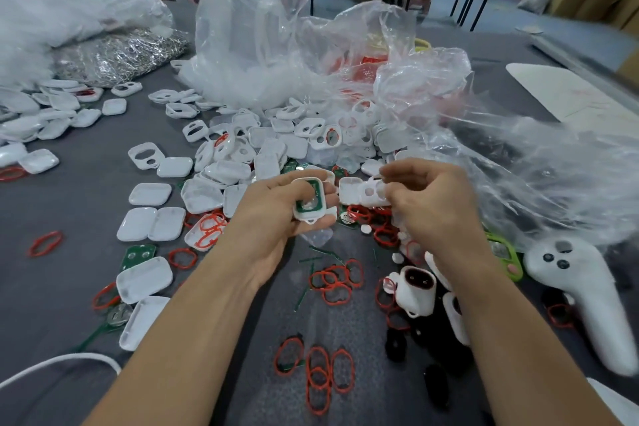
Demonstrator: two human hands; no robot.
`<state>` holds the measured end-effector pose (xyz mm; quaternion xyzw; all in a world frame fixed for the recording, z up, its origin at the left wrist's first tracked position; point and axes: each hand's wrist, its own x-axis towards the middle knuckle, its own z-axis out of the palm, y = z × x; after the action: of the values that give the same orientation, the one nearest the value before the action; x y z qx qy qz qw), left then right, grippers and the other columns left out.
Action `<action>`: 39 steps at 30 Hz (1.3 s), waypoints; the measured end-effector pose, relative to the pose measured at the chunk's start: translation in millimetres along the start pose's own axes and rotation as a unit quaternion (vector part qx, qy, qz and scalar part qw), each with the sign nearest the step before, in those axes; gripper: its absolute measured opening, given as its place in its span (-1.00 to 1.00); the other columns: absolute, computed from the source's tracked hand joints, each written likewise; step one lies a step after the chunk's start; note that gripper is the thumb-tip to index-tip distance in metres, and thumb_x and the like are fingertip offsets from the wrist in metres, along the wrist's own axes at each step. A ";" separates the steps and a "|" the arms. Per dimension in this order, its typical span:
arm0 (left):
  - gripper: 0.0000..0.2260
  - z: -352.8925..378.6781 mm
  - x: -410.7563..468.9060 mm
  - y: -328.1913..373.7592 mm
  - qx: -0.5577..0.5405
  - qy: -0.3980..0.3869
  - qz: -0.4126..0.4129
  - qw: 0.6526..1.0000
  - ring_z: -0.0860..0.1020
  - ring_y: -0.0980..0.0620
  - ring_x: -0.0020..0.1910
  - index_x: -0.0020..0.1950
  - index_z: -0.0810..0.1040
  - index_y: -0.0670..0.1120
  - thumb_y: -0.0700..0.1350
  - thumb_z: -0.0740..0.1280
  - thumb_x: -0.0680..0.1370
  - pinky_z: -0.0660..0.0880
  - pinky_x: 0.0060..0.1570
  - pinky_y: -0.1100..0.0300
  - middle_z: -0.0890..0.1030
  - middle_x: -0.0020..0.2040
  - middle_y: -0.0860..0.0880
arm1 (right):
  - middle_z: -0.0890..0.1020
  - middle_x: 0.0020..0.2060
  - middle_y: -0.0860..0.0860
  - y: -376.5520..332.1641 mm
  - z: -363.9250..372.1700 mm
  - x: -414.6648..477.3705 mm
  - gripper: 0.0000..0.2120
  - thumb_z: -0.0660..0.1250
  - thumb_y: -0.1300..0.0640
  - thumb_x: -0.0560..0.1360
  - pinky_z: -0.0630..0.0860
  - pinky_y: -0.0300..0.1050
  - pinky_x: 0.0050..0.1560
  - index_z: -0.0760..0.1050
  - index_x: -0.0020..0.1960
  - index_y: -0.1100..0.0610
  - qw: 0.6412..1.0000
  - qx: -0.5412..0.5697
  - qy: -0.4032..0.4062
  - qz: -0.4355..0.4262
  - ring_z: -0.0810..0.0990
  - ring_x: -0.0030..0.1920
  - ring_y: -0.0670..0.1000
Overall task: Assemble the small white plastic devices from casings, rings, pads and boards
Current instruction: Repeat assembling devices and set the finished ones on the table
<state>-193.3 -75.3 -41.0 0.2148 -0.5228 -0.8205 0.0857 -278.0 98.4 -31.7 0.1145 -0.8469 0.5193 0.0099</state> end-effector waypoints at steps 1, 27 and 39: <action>-0.63 -2.1 0.4 1.8 -0.009 0.005 0.001 1.000 0.75 -0.02 -0.13 -0.21 0.76 -0.14 -0.41 0.22 0.57 0.65 -0.33 0.17 0.76 -0.10 -0.15 | 0.73 -0.22 -0.18 -0.8 -1.0 3.6 -0.78 0.45 0.23 0.46 0.58 -0.27 -0.09 0.72 -0.07 -0.09 0.999 -0.037 -0.005 -0.013 0.67 -0.17 -0.27; -0.69 -20.2 4.9 13.5 -0.092 -0.011 -0.036 0.995 0.74 -0.07 0.00 -0.15 0.77 -0.19 -0.34 0.23 0.59 0.67 -0.25 0.11 0.74 -0.03 -0.22 | 0.68 -0.17 -0.09 -36.2 24.5 25.6 -0.73 0.49 0.29 0.44 0.62 -0.09 -0.02 0.73 0.02 -0.04 0.927 -0.327 -0.164 -0.082 0.66 -0.10 -0.02; -0.79 -13.0 -0.3 15.8 -0.083 -0.019 -0.050 0.995 0.73 -0.08 -0.04 0.03 0.67 -0.25 -0.24 0.24 0.65 0.70 -0.25 0.05 0.74 -0.03 -0.22 | 0.64 -0.11 -0.06 -38.9 11.8 1.7 -0.80 0.52 0.18 0.43 0.50 -0.14 -0.05 0.65 -0.04 -0.09 0.877 -0.409 -0.226 -0.112 0.63 0.01 0.05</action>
<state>-188.7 -92.8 -31.5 0.2173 -0.4426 -0.8684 0.0522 -270.5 70.8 -2.8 0.3087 -0.9444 0.0818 -0.0781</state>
